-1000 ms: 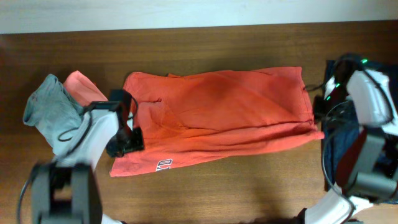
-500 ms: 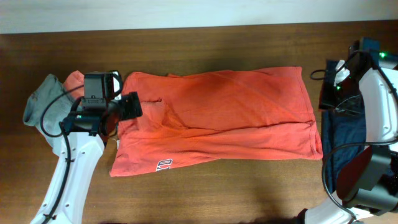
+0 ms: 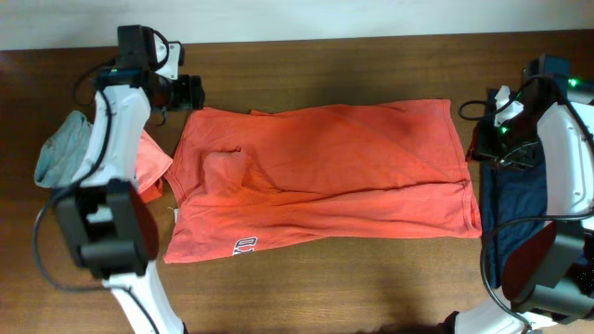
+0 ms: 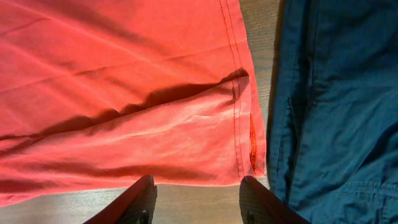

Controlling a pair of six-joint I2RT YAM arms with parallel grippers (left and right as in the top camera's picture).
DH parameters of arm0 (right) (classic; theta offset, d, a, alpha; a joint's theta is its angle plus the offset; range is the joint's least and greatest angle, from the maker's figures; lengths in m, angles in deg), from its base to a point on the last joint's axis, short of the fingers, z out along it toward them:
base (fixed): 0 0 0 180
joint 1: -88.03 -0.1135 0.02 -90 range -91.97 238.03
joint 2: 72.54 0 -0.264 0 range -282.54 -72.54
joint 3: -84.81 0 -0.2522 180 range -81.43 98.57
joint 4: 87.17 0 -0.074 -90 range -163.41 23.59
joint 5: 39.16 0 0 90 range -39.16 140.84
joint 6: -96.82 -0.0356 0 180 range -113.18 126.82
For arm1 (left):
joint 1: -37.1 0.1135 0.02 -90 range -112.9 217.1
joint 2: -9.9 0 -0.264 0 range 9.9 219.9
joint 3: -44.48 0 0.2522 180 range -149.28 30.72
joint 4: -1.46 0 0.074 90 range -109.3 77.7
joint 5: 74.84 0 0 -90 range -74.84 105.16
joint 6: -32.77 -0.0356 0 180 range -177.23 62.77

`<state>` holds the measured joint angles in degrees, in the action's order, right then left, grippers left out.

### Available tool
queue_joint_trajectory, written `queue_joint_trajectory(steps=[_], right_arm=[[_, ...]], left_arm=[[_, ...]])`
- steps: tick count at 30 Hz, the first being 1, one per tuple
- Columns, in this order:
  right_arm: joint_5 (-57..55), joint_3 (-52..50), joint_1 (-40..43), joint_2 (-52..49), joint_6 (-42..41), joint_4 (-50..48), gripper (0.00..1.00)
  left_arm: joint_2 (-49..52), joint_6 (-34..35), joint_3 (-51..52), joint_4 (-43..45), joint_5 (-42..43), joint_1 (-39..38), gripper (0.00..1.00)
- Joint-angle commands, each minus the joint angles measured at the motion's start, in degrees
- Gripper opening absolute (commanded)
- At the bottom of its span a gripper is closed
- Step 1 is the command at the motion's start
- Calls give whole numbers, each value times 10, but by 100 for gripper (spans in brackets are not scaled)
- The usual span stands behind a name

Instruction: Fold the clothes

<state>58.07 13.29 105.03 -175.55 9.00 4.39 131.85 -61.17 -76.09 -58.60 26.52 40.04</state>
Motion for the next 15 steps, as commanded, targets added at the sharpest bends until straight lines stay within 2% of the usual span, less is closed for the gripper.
queue_joint_trajectory(steps=[1,9,15], right_arm=[[8,7,-1,17,4,1,49],[7,7,-1,17,4,1,48],[7,7,-1,17,4,1,49]], left_arm=[[78,-81,-63,5,65,5,78],[141,-112,-73,73,64,5,75],[169,-112,-73,74,76,2,70]])
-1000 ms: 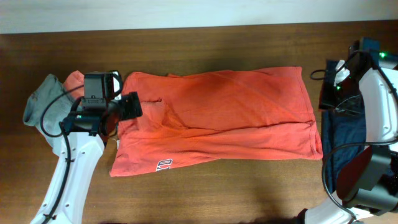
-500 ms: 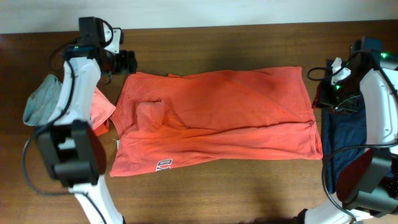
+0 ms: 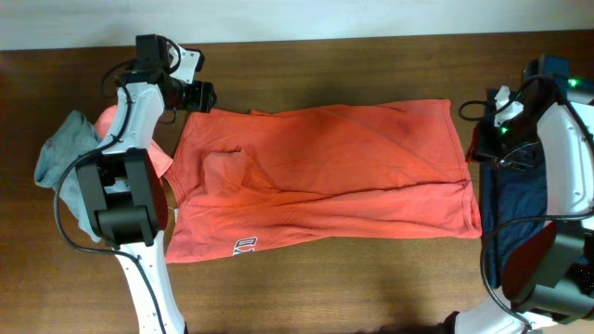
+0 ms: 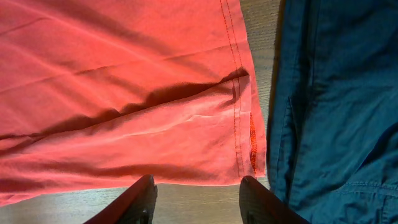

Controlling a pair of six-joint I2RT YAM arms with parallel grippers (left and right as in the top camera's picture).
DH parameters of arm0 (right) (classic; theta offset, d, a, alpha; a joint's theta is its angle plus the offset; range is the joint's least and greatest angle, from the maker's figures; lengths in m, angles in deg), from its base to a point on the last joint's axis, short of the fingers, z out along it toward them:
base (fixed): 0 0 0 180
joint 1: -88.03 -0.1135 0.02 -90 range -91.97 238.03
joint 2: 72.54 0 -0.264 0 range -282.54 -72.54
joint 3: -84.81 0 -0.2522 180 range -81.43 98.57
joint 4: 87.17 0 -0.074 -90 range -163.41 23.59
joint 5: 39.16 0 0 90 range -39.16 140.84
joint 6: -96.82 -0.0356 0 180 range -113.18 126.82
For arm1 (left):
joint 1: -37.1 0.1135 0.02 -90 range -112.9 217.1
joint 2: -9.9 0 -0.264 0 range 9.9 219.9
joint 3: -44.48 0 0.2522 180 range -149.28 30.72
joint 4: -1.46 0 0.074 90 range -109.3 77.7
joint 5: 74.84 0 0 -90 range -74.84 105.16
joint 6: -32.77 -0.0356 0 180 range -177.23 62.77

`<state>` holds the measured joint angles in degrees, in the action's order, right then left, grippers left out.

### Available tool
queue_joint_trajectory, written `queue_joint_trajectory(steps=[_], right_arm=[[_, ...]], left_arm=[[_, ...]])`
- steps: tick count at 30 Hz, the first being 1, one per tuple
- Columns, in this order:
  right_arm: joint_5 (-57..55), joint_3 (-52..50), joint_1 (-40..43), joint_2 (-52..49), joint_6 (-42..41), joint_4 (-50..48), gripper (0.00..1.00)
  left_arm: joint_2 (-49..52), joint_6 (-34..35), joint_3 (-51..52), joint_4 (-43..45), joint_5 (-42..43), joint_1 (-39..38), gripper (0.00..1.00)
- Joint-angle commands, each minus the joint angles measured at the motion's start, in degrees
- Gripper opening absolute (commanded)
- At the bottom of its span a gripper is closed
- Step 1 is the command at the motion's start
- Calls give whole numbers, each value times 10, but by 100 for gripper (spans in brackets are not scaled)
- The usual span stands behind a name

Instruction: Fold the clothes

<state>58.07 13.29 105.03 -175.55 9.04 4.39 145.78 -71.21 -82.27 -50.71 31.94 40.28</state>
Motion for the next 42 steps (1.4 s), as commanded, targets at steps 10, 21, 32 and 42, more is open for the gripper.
queue_joint_trajectory(steps=[10,21,32,42], right_arm=[[7,7,-1,17,4,2,48],[8,7,-1,16,4,-27,50],[19,4,-1,-58,6,-227,63],[89,4,-3,-228,19,-402,80]], left_arm=[[42,-26,-11,-46,29,-21,33],[24,5,-36,-97,-17,-15,0],[-20,76,-56,-111,-22,-20,0],[-20,84,-56,-120,-22,-40,1]])
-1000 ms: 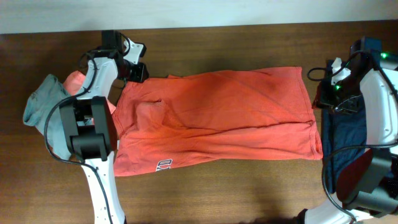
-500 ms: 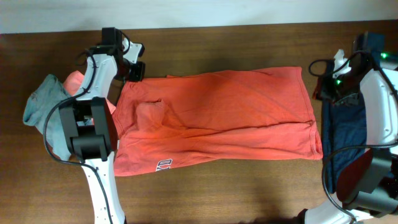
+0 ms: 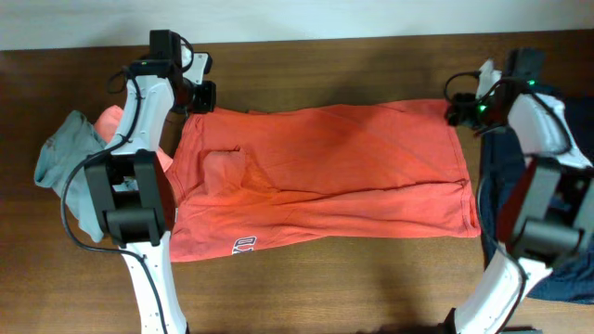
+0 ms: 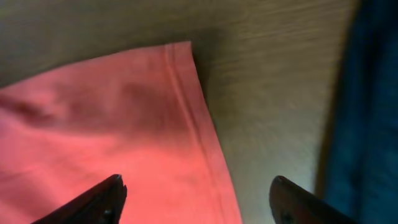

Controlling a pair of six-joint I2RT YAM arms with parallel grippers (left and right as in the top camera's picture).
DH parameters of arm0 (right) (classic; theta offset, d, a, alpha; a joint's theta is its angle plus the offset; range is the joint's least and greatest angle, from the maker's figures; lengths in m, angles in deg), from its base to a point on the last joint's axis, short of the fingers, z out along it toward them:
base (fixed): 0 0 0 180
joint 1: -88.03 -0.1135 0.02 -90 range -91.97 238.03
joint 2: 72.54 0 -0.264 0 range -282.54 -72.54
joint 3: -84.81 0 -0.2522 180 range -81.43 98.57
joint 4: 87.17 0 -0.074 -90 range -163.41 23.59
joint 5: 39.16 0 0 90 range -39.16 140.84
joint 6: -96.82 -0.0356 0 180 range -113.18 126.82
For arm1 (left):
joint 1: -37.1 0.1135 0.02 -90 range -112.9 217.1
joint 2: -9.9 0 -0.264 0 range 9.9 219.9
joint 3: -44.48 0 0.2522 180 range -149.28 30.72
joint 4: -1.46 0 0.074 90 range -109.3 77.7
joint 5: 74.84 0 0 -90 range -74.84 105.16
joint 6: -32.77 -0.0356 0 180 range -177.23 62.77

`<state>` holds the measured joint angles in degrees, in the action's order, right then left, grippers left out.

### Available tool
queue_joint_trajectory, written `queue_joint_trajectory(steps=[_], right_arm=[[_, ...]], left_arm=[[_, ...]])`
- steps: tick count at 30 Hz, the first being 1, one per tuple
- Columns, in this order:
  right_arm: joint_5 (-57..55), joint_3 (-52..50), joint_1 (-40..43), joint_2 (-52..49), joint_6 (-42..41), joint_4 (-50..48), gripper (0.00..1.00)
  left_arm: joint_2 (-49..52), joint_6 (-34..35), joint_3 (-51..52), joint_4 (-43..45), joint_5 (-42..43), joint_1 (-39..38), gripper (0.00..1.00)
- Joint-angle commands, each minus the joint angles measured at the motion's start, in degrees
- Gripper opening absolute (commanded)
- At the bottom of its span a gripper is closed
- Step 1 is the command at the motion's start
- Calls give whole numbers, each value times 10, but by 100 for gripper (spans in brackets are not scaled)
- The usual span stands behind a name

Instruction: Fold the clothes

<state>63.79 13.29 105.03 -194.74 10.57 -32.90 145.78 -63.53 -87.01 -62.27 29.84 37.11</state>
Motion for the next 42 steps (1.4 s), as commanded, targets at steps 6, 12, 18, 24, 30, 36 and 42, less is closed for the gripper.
queue_joint_trajectory(steps=[6,12,18,24,30,36,42], right_arm=[[41,4,-14,-76,3,-119,84],[42,4,-37,-94,3,-192,84],[35,4,-40,-96,-12,-216,80],[29,4,-40,-116,-24,-213,57],[29,11,-34,-116,-54,-190,6],[29,50,-9,-86,-62,-109,4],[27,136,5,-68,-62,20,4]], left_arm=[[-20,7,-8,-16,-1,-9,0],[-20,7,-8,-20,-10,-9,0],[-20,7,-8,-20,-10,-9,0],[-20,7,-8,-20,-10,-9,1],[-20,7,-8,-22,-10,-9,1],[-26,13,-8,-26,-9,0,0],[-70,20,-8,-37,-7,3,0]])
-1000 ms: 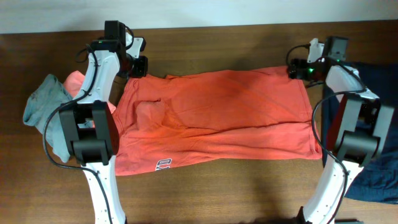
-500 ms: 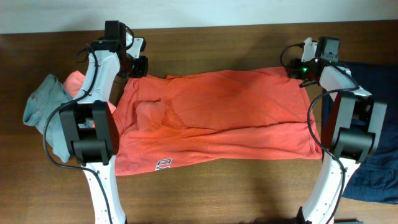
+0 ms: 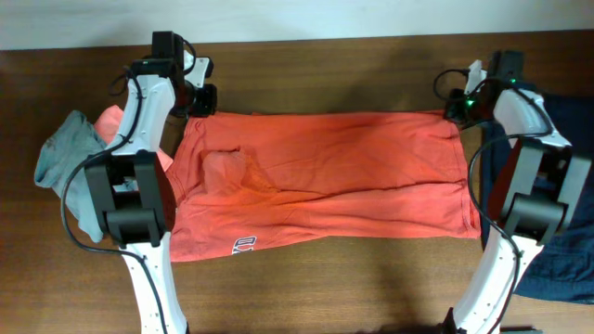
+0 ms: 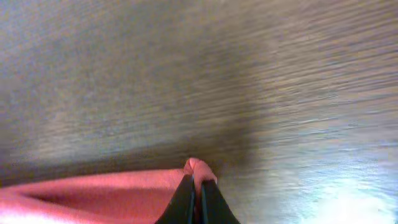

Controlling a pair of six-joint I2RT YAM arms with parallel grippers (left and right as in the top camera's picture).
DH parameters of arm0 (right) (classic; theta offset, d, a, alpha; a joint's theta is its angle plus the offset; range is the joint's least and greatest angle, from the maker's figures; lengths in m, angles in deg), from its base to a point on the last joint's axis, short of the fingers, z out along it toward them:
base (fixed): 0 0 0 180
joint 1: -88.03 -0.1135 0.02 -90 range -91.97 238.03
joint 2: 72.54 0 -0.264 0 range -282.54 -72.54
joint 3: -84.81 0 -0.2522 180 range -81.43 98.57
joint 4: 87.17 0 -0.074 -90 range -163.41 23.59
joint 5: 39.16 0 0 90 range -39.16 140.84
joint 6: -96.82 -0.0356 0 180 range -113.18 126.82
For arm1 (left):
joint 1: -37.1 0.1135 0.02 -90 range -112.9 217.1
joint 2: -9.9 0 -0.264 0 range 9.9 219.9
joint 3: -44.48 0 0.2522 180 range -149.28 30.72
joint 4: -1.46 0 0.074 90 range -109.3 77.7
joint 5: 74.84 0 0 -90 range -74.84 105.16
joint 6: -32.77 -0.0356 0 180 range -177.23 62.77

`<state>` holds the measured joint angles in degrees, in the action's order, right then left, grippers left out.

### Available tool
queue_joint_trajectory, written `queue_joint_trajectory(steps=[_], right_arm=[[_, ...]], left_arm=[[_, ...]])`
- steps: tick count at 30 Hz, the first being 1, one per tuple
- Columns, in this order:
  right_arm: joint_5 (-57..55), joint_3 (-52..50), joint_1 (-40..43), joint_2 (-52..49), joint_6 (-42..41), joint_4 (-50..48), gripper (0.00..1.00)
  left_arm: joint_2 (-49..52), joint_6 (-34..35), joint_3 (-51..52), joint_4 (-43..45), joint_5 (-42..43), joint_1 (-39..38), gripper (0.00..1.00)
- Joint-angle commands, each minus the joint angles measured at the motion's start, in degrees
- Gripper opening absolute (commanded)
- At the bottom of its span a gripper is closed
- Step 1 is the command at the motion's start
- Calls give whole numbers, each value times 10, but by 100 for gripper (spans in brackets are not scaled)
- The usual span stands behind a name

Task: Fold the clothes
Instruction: 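Fold the far half of the T-shirt toward the near edge with both grippers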

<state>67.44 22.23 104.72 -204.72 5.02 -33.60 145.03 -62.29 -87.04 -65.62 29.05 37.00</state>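
An orange shirt (image 3: 325, 176) lies spread across the wooden table (image 3: 325, 65), a small logo near its front left hem. Its far edge runs straight and taut between the two grippers. My left gripper (image 3: 198, 104) sits at the shirt's far left corner and appears shut on it. My right gripper (image 3: 455, 109) is at the far right corner. In the right wrist view the right gripper (image 4: 198, 186) is shut, with a fold of the orange shirt (image 4: 112, 193) pinched between its dark fingers (image 4: 185, 198).
A grey cloth (image 3: 63, 153) and a pink-orange garment (image 3: 113, 121) lie bunched at the table's left edge. A dark blue garment (image 3: 557, 260) lies at the right edge beside the shirt.
My right gripper was open over the shirt's far right corner; now it is shut on that corner. The shirt's far edge has gone straight. The left gripper has barely moved.
My right gripper hung open over the shirt's right hem beside the blue garment, while the left gripper was by the far left corner. Then the right gripper stood open at the far right corner. Now it pinches that corner.
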Motion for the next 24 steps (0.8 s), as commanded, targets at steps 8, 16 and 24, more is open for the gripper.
queue_joint_trajectory(steps=[8,16,24], right_arm=[[-36,138,10,34,-2,185,4],[-98,173,10,34,27,385,4],[-143,173,10,33,55,495,4]], left_arm=[[-102,8,-8,-53,5,4,0],[-106,12,-8,-198,-7,3,0],[-106,12,-8,-312,-42,3,0]])
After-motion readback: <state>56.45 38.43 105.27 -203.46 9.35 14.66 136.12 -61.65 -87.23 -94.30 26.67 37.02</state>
